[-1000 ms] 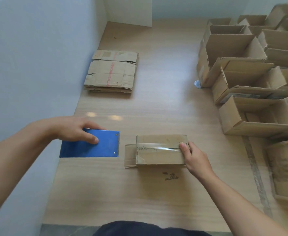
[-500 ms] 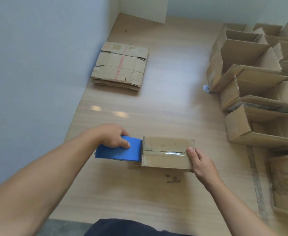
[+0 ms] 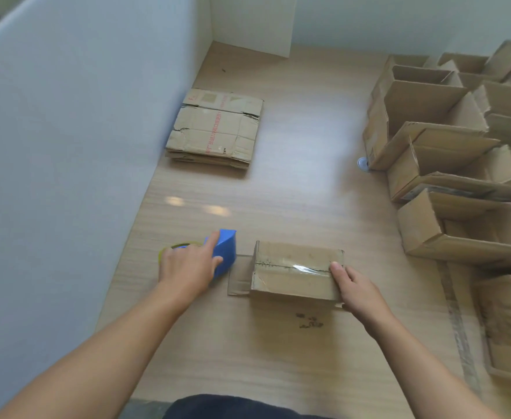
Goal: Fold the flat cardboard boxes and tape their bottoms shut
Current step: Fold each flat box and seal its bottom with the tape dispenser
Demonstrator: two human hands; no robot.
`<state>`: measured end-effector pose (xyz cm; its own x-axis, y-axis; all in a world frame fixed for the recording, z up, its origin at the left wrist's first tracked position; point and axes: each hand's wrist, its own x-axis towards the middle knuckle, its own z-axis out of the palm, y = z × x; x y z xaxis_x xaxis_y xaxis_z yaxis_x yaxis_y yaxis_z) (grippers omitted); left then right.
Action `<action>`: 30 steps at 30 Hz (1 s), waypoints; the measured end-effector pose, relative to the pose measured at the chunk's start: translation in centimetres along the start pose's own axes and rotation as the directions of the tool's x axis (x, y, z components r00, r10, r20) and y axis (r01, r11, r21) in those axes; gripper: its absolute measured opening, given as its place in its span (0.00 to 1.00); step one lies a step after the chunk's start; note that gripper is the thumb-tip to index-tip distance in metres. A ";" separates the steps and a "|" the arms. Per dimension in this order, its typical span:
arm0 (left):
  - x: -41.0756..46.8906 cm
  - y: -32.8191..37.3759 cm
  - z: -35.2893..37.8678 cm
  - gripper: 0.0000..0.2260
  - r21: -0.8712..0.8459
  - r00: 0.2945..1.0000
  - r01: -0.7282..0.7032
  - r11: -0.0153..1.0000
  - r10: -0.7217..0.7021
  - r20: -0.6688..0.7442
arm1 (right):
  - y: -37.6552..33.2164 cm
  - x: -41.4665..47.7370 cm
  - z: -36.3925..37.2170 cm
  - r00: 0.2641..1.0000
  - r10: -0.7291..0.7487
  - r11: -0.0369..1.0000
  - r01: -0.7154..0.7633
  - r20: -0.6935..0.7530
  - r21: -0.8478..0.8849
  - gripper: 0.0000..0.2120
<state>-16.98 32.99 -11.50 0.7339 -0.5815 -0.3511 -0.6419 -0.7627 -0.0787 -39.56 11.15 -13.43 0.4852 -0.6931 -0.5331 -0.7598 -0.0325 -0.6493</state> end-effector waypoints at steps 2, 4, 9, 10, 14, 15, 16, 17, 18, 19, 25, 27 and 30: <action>0.0 -2.3 2.0 0.27 0.045 0.998 0.038 0.998 -0.035 -0.056 | -0.3 -0.3 0.2 1.000 0.003 1.000 -0.003 -0.018 0.024 0.20; 0.0 -3.6 3.6 0.29 -0.018 0.995 0.089 0.996 -0.090 -0.043 | -0.9 -0.8 0.4 0.996 -0.035 0.996 0.041 -0.077 0.080 0.24; -0.4 -3.1 4.5 0.31 -0.238 0.981 0.194 0.952 -0.193 0.031 | -2.8 -1.6 0.8 0.990 -0.100 0.991 0.107 -0.097 0.076 0.41; -0.5 -2.5 3.8 0.30 -0.306 0.973 0.214 0.928 -0.229 -0.013 | -3.1 -1.6 0.9 0.991 -0.105 0.992 0.110 -0.082 0.055 0.45; -1.6 2.3 0.6 0.32 -0.640 0.973 -0.097 0.762 -0.061 -0.221 | -3.5 -1.8 2.2 0.993 -0.103 0.994 0.104 -0.066 0.018 0.52; -2.0 4.0 0.1 0.35 -0.692 0.981 -0.153 0.706 0.027 -0.190 | -3.5 -1.8 2.4 0.993 -0.095 0.995 0.098 -0.076 0.037 0.53; -2.4 5.7 -0.2 0.37 -0.736 0.989 -0.144 0.662 0.076 -0.126 | -3.4 -1.7 2.5 0.992 -0.089 0.994 0.094 -0.087 0.057 0.53; -2.6 7.2 -0.2 0.40 -0.777 0.995 -0.100 0.621 0.085 -0.060 | -3.4 -1.6 2.5 0.992 -0.086 0.993 0.094 -0.095 0.076 0.54; -2.6 8.5 -0.1 0.43 -0.811 0.998 -0.044 0.583 0.067 -0.005 | -3.3 -1.5 2.4 0.992 -0.086 0.992 0.095 -0.096 0.088 0.54; -2.6 9.6 0.1 0.46 -0.832 0.999 0.006 0.555 0.036 0.030 | -3.2 -1.4 2.4 0.992 -0.090 0.991 0.098 -0.092 0.096 0.54; -2.5 11.3 1.4 0.42 -0.887 0.986 0.113 0.449 -0.164 0.042 | -2.4 -0.6 2.4 0.993 -0.091 0.988 0.100 -0.073 0.118 0.46; -2.3 11.1 1.6 0.36 -0.894 0.981 0.120 0.431 -0.190 0.040 | -2.2 -0.5 2.3 0.992 -0.099 0.983 0.109 -0.075 0.151 0.41; -2.0 10.4 2.0 0.30 -0.917 0.983 0.095 0.386 -0.184 0.025 | -1.6 -0.2 1.8 0.990 -0.121 0.974 0.132 -0.070 0.184 0.35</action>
<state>-25.60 26.81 -13.44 0.8338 -0.4241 -0.3534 0.0255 -0.6099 0.7921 -37.66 12.67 -13.22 0.5422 -0.7327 -0.4112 -0.5964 0.0091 -0.8026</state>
